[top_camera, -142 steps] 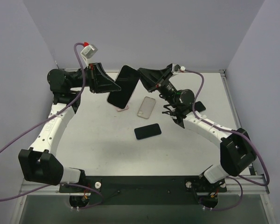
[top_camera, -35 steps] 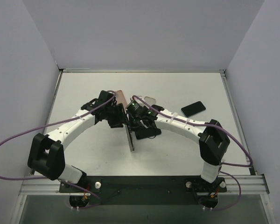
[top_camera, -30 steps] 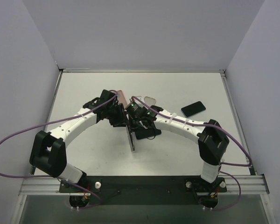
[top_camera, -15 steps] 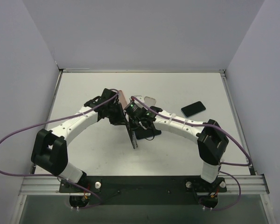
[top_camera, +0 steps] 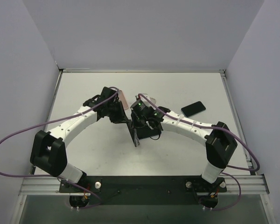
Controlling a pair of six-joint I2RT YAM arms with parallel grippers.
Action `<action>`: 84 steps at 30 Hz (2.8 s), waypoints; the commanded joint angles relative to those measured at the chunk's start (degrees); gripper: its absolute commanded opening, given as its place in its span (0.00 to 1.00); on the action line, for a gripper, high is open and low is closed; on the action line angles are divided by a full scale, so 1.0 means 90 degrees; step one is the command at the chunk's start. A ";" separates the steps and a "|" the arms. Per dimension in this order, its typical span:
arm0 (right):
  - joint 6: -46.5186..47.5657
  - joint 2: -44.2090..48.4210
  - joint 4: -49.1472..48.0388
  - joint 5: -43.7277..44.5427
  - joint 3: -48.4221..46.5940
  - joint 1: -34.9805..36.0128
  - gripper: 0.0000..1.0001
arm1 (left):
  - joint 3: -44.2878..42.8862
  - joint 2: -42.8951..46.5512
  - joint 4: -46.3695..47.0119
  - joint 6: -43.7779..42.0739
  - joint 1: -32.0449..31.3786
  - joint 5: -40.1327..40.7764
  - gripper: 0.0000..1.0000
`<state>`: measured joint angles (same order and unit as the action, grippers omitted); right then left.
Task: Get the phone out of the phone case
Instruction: Remove the phone case from the phone, then place the phone case at the center of the board, then place the phone at the center of the board, then reset both arms
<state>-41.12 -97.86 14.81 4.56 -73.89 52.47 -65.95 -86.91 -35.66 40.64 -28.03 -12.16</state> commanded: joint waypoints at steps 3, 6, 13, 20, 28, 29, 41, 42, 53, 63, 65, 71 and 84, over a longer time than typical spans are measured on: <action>-0.0030 0.0786 0.0562 0.0578 0.0045 -0.0439 0.00 | 0.0043 0.0204 -0.1458 -0.0014 0.0400 0.1449 0.00; -0.0011 0.0825 0.0542 0.0568 0.0153 -0.0497 0.00 | 0.0043 0.0301 -0.1467 -0.0082 0.0439 0.1439 0.00; 0.0106 0.1069 0.0542 0.0539 0.0641 -0.0849 0.00 | 0.0014 0.0691 -0.1526 -0.0404 0.0663 0.1197 0.00; 0.0126 0.1167 0.0454 0.0432 0.0759 -0.0996 0.00 | -0.0074 0.1102 -0.1643 -0.0492 0.0761 0.0776 0.00; 0.0272 0.1313 -0.0004 -0.0339 0.0894 -0.1541 0.00 | -0.0445 0.1025 -0.2043 -0.0843 0.0858 0.1525 0.00; 0.0321 0.1381 -0.0217 -0.0727 0.1089 -0.1823 0.00 | -0.0455 0.1015 -0.2169 -0.0883 0.0936 0.1672 0.00; 0.0312 0.3041 -0.0532 -0.1883 0.2993 -0.3661 0.00 | -0.1449 0.0098 -0.2659 -0.1029 0.1035 0.5295 0.00; 0.0273 0.3274 -0.0513 -0.1903 0.3159 -0.3845 0.00 | -0.1567 -0.0213 -0.2678 -0.1020 0.0986 0.5422 0.00; 0.0048 0.3999 0.0120 -0.0801 0.4236 -0.4267 0.52 | -0.2437 -0.1827 -0.2523 -0.0951 0.0703 0.5064 0.00; 0.0185 0.4409 0.1547 0.1209 0.3074 -0.4277 1.00 | -0.2574 -0.1789 -0.2083 -0.1205 0.0663 0.4135 0.60; 0.0243 0.4409 0.1947 0.1465 0.2684 -0.4267 1.00 | -0.2652 -0.1759 -0.2044 -0.1254 0.0663 0.3998 0.67; 0.0331 0.4282 0.2798 0.2003 0.1765 -0.4297 1.00 | -0.2974 -0.1409 -0.2161 -0.1274 0.0673 0.3502 0.69; 0.0419 0.4682 0.2847 0.2101 0.1959 -0.4316 1.00 | -0.1151 0.1813 -0.0844 -0.1761 0.1229 0.1352 0.69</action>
<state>-38.17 -57.12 37.89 20.75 -57.43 13.91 -83.31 -79.11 -49.12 27.31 -20.05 7.92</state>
